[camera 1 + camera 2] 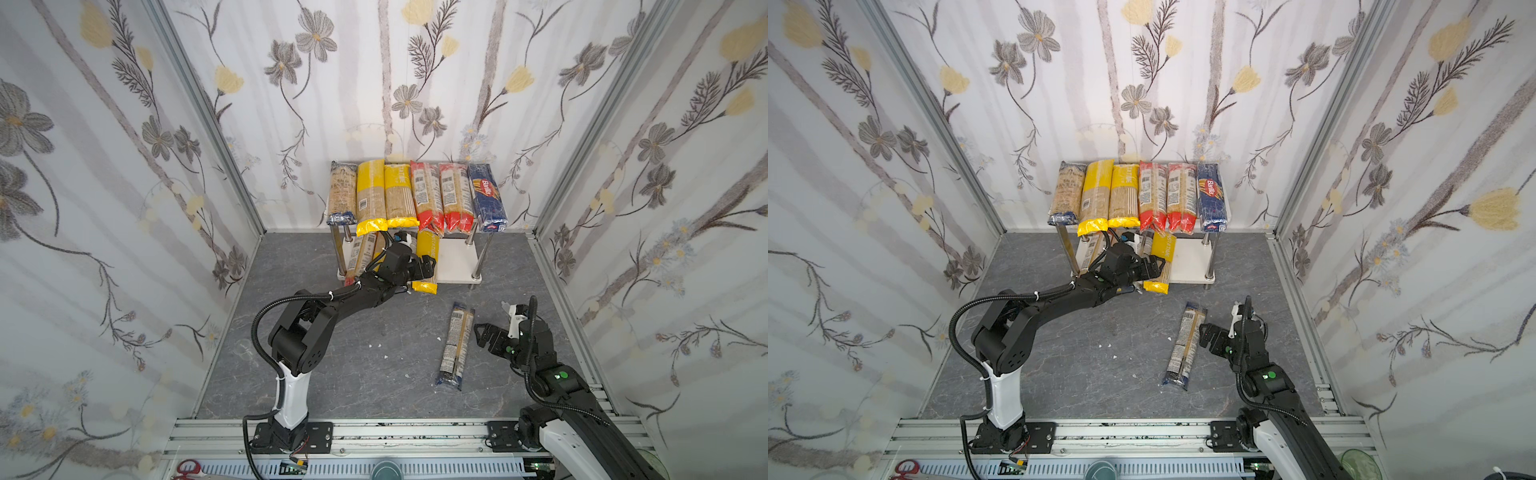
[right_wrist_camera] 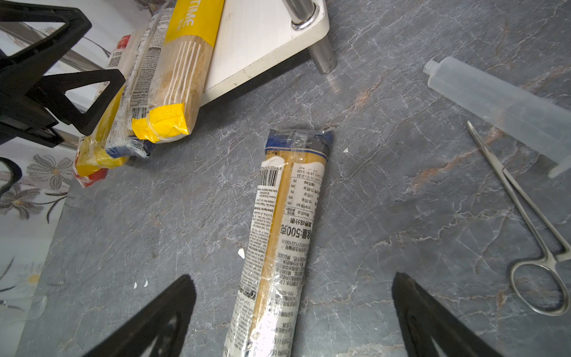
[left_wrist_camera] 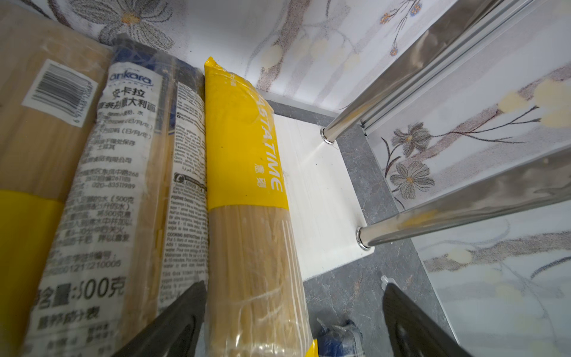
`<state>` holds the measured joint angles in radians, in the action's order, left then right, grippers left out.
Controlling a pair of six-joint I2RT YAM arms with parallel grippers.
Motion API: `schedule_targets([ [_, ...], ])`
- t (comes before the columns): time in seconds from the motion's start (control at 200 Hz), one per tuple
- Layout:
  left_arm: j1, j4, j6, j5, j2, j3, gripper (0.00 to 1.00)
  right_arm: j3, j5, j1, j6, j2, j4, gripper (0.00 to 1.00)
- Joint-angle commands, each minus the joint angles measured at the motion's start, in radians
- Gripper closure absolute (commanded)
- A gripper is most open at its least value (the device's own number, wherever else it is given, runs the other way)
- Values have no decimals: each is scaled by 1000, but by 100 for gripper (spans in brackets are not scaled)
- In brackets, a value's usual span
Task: Arrange pasta packages on shelves
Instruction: Place the pasta bag on the shelf.
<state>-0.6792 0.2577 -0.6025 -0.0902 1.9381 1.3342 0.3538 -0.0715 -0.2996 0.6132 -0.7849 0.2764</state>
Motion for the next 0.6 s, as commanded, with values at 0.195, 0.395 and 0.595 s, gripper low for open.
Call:
schedule_targets([
  [0.195, -99, 73, -15, 77, -188, -238, 7, -3, 124, -147, 86, -38, -6, 0],
  [0.395, -148, 71, -19, 131, -398, -437, 6, -2, 156, -212, 121, -69, -24, 0],
  [0.595, -164, 20, -71, 177, -651, -673, 4, 6, 195, -286, 150, -147, -59, 0],
])
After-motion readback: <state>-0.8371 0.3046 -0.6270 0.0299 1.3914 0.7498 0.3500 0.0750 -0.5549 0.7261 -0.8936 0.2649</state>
